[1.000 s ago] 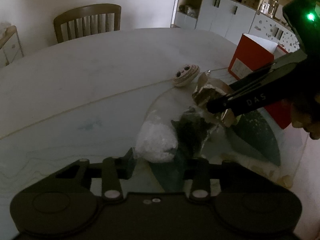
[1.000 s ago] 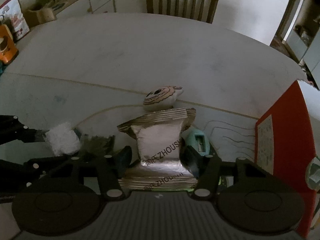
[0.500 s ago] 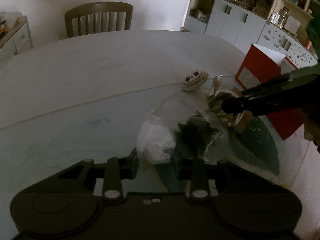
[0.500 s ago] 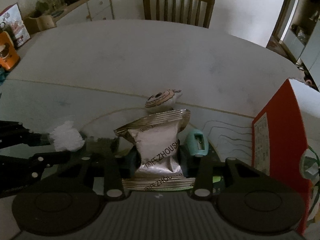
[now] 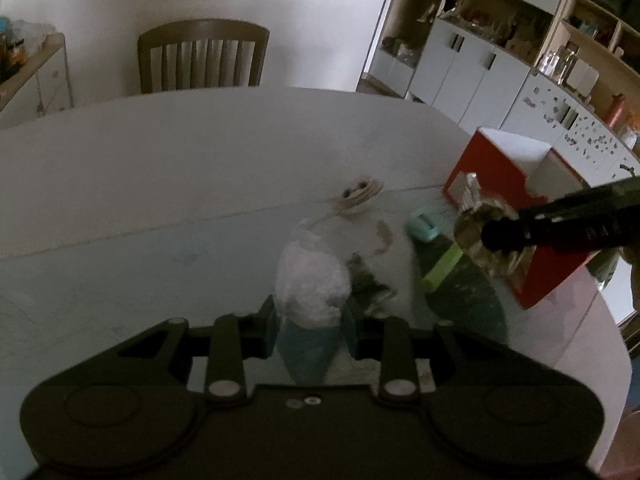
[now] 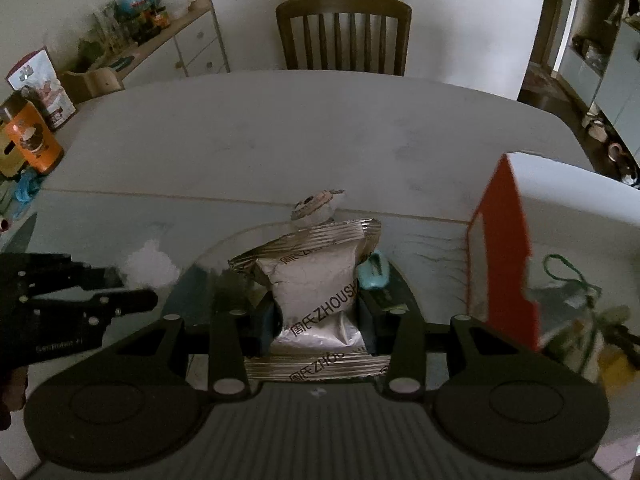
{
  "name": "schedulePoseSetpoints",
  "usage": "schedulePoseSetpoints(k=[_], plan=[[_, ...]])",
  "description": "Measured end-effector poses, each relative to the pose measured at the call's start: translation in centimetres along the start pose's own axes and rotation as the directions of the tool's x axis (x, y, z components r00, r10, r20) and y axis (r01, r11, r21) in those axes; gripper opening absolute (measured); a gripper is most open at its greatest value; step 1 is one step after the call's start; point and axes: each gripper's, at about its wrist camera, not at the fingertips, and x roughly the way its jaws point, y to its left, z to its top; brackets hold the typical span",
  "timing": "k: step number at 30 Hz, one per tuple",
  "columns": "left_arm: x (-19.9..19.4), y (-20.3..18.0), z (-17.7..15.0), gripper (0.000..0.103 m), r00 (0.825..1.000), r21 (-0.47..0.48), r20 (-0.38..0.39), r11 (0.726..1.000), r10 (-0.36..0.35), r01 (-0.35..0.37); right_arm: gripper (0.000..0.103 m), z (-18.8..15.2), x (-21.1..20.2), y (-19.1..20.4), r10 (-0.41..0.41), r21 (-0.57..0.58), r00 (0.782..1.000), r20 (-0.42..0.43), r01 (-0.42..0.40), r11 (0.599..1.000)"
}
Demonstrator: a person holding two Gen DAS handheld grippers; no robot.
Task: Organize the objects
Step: 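Carry the white plastic bag with the left gripper while the right gripper carries the silver bag to the shoebox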
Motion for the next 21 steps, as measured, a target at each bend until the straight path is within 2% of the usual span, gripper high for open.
schedulePoseSetpoints(k=[11, 21], plan=[[-2.6, -4.6, 1.7, 0.031, 0.998, -0.01, 0.022, 0.999, -0.051, 0.052, 0.041, -1.3, -6.4, -3.0, 0.039, 0.059, 0.998, 0.053, -0.043, 0.997], [-2.9, -11.0, 3.1, 0.031, 0.996, 0.055, 0.039, 0.995, -0.086, 0.084, 0.041, -2.8, -11.5, -8.1, 0.034, 0.125, 0.99, 0.136, -0.051, 0.991]])
